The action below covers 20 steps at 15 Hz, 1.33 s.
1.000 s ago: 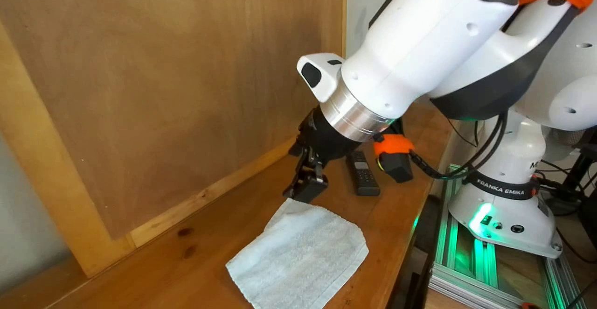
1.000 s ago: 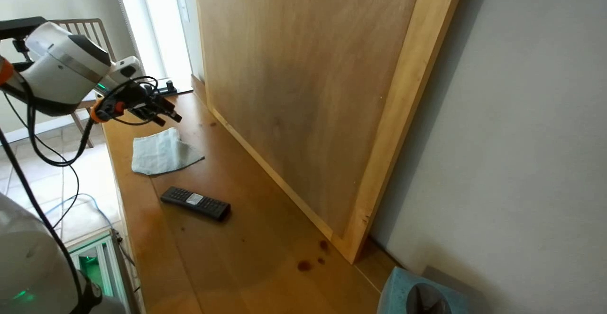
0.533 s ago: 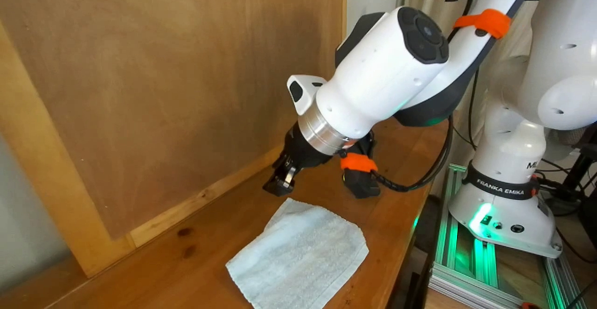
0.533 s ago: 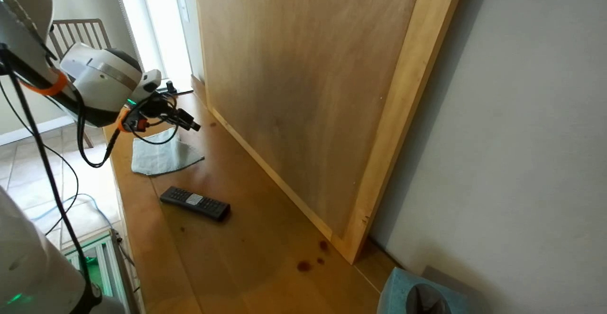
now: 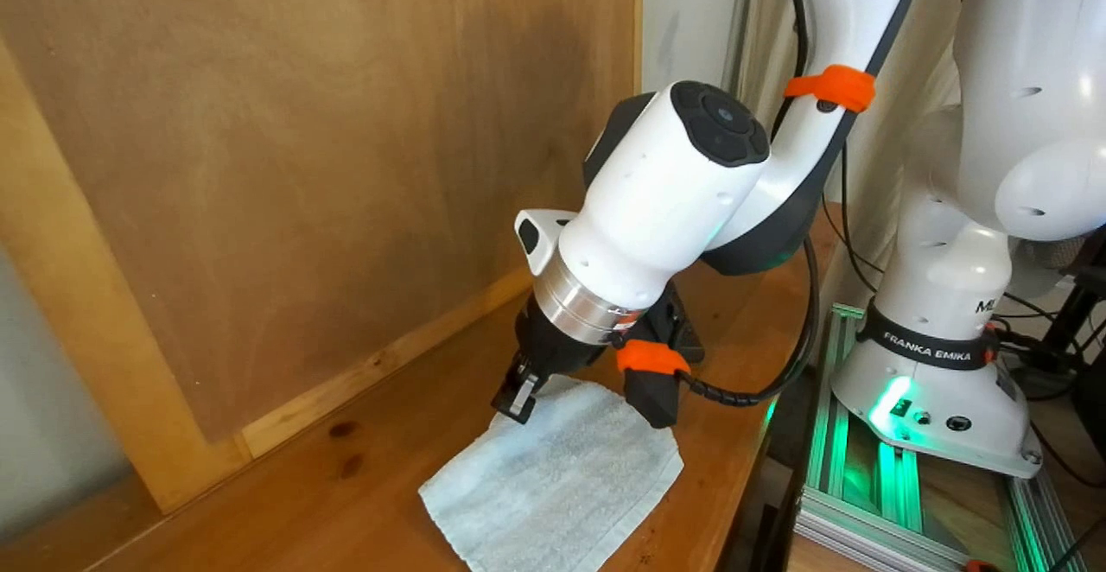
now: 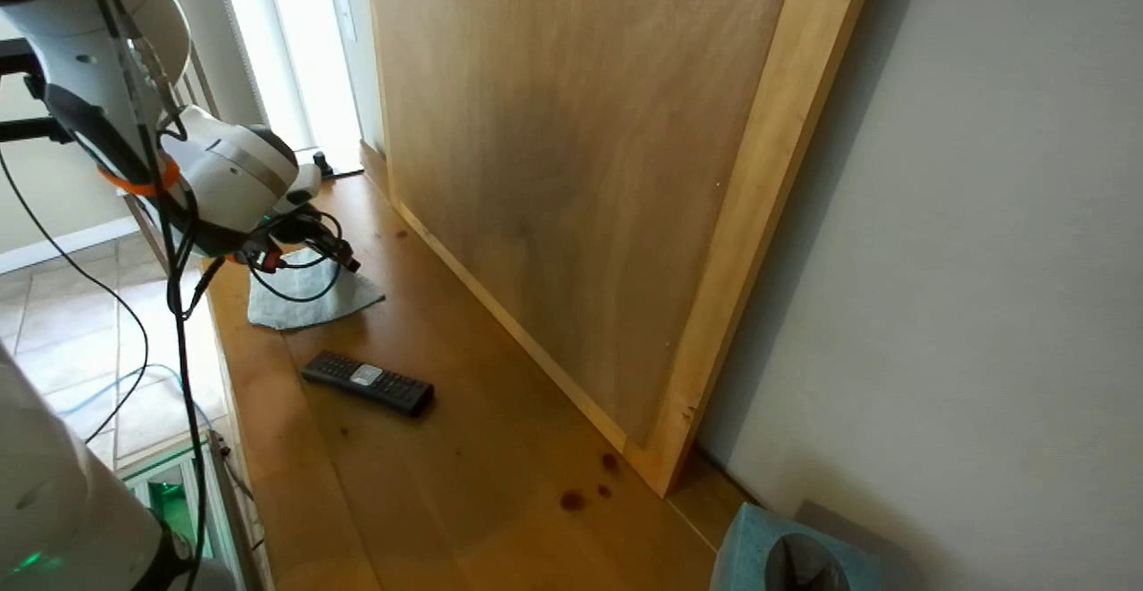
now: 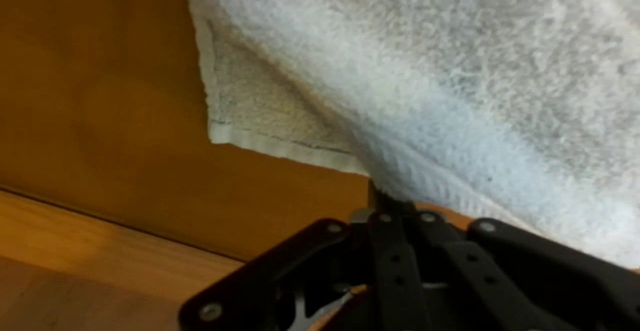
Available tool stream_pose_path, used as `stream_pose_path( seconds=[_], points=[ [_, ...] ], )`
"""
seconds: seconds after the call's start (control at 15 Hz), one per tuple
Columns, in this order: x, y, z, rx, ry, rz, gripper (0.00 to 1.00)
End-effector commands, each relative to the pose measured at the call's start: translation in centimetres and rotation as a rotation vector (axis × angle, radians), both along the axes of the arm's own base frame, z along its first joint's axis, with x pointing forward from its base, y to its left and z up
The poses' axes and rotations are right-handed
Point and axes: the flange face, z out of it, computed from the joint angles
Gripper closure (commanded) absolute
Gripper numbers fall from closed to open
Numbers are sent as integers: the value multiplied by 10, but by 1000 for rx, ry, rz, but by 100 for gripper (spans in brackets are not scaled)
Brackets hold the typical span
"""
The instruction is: Spread the towel out
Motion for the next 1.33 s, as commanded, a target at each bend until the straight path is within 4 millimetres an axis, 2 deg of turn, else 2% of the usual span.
stream_pose_path(
  seconds=[0.0, 0.27, 0.53, 0.93, 1.27],
  points=[
    [5, 9, -9, 53, 46, -9, 100],
    [7, 10, -21, 66, 94, -14, 100],
    [13, 10, -22, 69, 67, 39, 100],
    [17, 8, -38, -22, -48, 280, 100],
    [22, 6, -44, -75, -171, 391, 100]
  ],
)
